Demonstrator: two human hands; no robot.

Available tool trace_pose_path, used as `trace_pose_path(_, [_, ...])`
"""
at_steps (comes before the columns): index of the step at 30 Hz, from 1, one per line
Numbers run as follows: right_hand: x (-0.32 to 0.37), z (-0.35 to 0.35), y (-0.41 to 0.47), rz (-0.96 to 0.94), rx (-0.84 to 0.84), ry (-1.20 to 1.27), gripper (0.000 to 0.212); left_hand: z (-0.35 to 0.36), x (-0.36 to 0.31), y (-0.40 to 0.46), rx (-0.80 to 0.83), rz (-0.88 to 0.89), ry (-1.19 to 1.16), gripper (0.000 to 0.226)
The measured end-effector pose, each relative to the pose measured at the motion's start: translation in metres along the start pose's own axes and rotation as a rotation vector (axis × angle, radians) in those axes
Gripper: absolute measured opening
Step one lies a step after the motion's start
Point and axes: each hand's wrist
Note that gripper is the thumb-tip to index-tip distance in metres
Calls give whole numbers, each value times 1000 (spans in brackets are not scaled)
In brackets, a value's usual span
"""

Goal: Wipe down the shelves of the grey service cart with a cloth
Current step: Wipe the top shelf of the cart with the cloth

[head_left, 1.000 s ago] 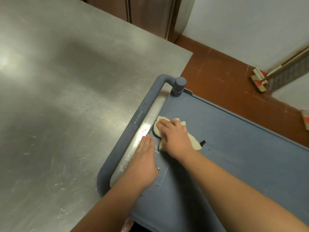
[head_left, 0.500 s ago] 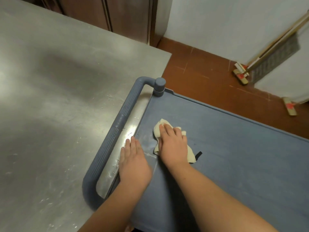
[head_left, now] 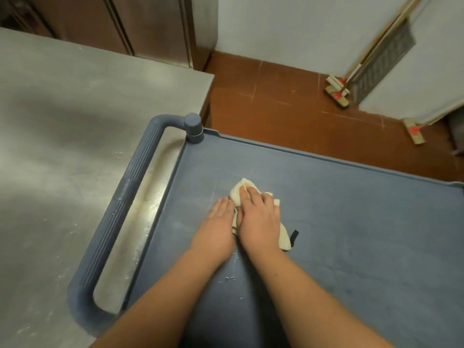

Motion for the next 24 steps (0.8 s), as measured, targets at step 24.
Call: trace_pose_path(24, [-148, -67, -18, 45, -139, 10, 46, 20, -118, 40, 201, -64, 300, 73])
Point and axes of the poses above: each hand's wrist, its own y-axis towards the middle knuckle, its own z-axis out of the palm, x = y × z, and after that the axes turned 15 degrees about y, right-handed
